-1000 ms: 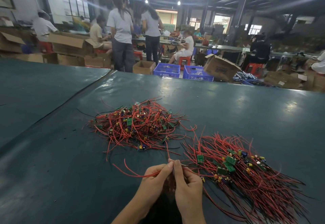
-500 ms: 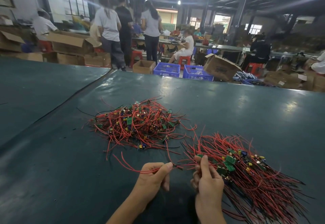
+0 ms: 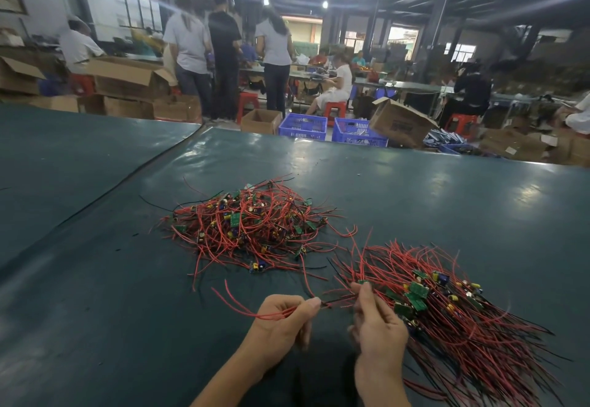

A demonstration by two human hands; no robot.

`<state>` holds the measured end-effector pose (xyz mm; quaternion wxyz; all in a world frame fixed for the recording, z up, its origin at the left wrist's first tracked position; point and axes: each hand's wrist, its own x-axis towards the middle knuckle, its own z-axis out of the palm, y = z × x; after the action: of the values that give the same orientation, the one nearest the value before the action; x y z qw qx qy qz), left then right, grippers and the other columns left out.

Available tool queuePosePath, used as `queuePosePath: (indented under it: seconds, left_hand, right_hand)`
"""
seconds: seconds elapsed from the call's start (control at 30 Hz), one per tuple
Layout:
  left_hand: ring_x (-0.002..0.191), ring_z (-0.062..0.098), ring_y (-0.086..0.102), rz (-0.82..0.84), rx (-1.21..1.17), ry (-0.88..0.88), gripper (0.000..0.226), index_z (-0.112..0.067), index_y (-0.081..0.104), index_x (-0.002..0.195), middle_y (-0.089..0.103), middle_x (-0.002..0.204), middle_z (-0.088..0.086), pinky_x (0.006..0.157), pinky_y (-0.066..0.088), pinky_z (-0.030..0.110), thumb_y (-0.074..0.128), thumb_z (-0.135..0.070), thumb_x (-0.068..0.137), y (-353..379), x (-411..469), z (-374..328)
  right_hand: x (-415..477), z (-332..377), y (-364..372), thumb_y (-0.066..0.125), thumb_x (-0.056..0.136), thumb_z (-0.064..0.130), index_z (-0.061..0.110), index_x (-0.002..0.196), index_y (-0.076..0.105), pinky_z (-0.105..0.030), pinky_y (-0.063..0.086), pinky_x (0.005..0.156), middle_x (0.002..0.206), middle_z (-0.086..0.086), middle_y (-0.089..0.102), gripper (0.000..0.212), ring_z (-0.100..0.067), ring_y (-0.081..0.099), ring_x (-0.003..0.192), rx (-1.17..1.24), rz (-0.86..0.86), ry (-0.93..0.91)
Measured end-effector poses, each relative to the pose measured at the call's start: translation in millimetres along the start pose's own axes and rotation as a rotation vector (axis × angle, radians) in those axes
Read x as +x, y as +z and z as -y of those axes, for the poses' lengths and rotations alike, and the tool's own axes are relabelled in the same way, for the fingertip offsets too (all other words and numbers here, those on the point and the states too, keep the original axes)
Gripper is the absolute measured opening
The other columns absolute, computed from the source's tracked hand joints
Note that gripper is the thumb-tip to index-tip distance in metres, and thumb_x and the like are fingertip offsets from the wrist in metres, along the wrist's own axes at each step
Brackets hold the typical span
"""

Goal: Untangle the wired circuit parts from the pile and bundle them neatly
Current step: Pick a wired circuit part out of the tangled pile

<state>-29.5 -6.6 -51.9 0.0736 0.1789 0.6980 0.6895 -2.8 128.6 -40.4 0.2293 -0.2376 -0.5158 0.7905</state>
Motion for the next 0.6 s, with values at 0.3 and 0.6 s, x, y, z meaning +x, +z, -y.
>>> queuePosePath:
  seconds: [0.3,0.6]
  left_hand:
    - [0.051,0.016,0.054,-0.083,-0.088,-0.021,0.045,-0.018,0.056,0.051,0.056,0.051,0.005,0.057,0.046,0.022,0.07,-0.053,0.076,-4.5,-1.6,-0.1]
    - [0.052,0.012,0.064,-0.004,-0.259,-0.24,0.049,-0.018,0.077,0.071,0.069,0.062,0.002,0.052,0.048,0.018,0.061,-0.064,0.07,-4.5,-4.1,-1.3]
  right_hand:
    - [-1.5,4.1,-1.1,0.065,0.082,0.039,0.023,0.077,0.08,-0.016,0.028,0.036,0.054,0.008,0.05,0.023,-0.002,0.032,0.039,0.063,0.08,0.006]
    - [-29.1,-12.8,14.3,0.053,0.082,0.045,0.023,0.079,0.079,-0.04,0.057,0.072,0.076,-0.016,0.071,0.034,-0.019,0.069,0.073,-0.31,0.532,-0.08]
